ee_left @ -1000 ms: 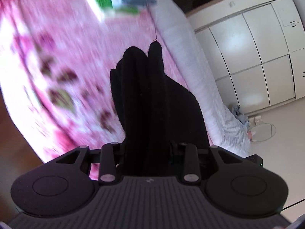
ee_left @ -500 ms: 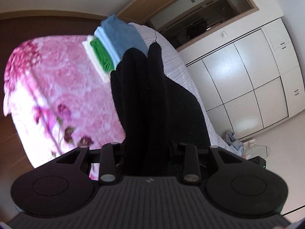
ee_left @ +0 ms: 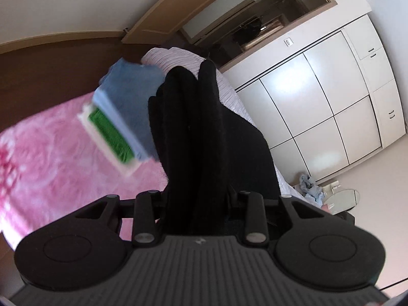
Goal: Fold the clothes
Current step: 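Lift the folded skirt with both grippers and carry it toward the clothes stack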
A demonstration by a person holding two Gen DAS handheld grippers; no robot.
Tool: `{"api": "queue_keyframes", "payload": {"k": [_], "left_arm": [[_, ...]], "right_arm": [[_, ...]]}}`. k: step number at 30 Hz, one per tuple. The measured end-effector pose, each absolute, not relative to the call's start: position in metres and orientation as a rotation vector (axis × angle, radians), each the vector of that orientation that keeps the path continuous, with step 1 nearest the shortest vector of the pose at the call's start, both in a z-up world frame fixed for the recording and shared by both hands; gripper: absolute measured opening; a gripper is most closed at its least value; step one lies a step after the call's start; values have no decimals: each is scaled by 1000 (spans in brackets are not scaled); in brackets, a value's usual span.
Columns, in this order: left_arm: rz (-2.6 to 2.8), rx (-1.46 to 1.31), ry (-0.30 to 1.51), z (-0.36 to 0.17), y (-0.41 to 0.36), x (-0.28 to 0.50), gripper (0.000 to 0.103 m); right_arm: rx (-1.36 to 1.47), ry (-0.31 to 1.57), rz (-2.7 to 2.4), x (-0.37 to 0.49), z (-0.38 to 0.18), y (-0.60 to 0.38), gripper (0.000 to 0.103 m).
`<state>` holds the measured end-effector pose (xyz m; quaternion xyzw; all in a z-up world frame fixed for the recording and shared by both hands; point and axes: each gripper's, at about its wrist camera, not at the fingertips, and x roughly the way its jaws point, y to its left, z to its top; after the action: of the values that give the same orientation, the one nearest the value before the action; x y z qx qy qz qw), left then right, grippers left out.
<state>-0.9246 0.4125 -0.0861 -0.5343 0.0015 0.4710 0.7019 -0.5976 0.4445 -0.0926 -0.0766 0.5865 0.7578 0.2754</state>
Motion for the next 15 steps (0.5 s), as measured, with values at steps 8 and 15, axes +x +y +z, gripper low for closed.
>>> {"api": "queue_keyframes", "payload": {"k": [8, 15], "left_arm": [[915, -1127, 96, -71, 525, -929, 29], [754, -1040, 149, -50, 636, -936, 29]], "right_arm": [[-35, 1518, 1920, -602, -82, 505, 43], [144, 1398, 1808, -617, -62, 560, 43]]}}
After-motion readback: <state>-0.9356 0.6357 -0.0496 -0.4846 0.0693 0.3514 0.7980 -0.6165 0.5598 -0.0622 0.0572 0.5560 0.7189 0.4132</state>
